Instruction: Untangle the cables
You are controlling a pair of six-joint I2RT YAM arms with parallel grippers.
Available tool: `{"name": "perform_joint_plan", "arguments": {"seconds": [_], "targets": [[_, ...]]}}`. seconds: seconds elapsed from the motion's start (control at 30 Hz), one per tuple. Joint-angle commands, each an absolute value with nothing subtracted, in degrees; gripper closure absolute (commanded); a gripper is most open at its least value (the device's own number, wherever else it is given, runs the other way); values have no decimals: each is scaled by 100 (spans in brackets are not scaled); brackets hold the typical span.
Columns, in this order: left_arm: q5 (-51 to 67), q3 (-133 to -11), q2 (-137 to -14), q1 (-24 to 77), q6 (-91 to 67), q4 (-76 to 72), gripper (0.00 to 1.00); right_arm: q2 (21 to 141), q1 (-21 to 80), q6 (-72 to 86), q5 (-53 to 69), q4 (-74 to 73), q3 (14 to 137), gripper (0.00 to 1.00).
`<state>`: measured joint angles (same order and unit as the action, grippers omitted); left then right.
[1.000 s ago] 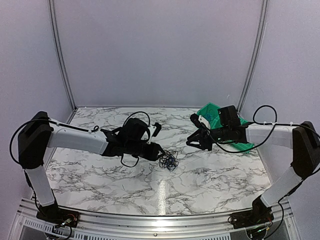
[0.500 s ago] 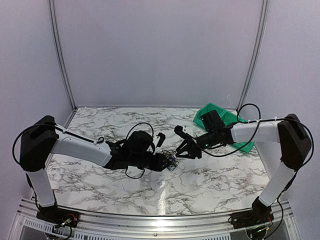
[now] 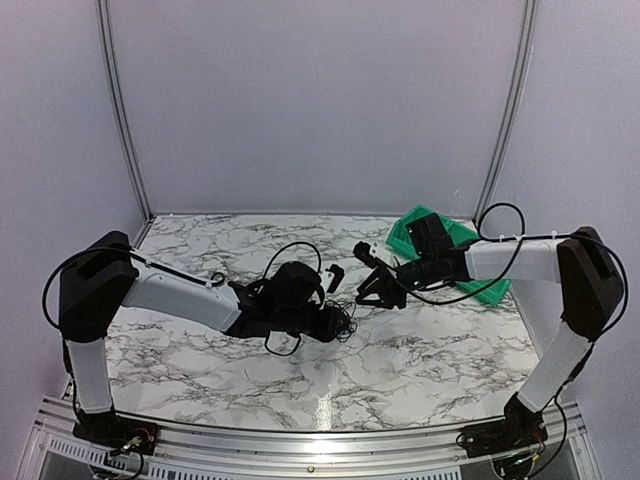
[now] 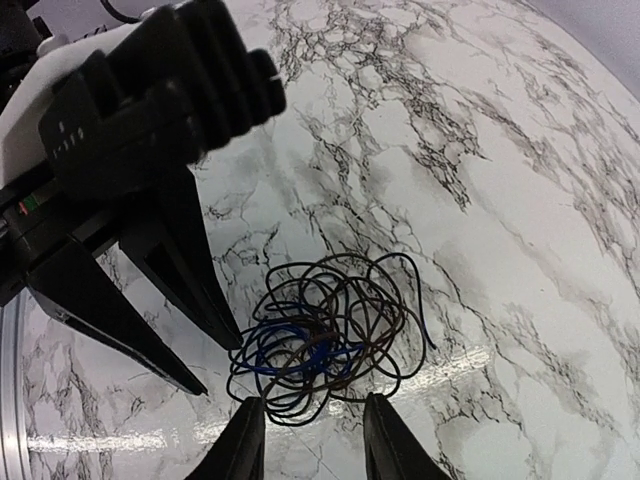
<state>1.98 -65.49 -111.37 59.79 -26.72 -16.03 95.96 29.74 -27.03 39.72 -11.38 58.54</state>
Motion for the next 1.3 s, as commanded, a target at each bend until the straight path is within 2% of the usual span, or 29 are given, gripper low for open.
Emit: {"name": "perform_joint_plan", "arguments": {"seconds": [0.0,0.17,0.4,0.6,0.8,0.97,1.13,1.27], "targets": [[41,-6957,-11488,5985,-2325,-1222,75,9475,2783,-2606,4020,-1064,5942,65],[-207,-7206,-11700,5985,-2282,-888,81,9445,2683,-2592,4069,-1065,5941,65],[-309,-7181,-11694,5985,-2306,-862,100,9435,2654,-2632,4108,-1088,5933,66],[-297,-6998,-11361,5985,-2323,-975,100,9535,2660,-2663,4228,-1130,5922,65],[-331,-6689,-10862,5982,-2417,-1124,100,9862,2843,-2721,4450,-1378,6122,47],[-331,-6603,-10805,5985,-2505,-1176,100,10168,3372,-2712,4138,-1400,6355,39],[-317,-6519,-10822,5985,-2702,-1274,100,10625,3744,-2546,3059,-1371,6705,38],[-378,-6365,-10760,5985,-2847,-1426,100,10893,3834,-2416,2785,-1310,6794,48]]}}
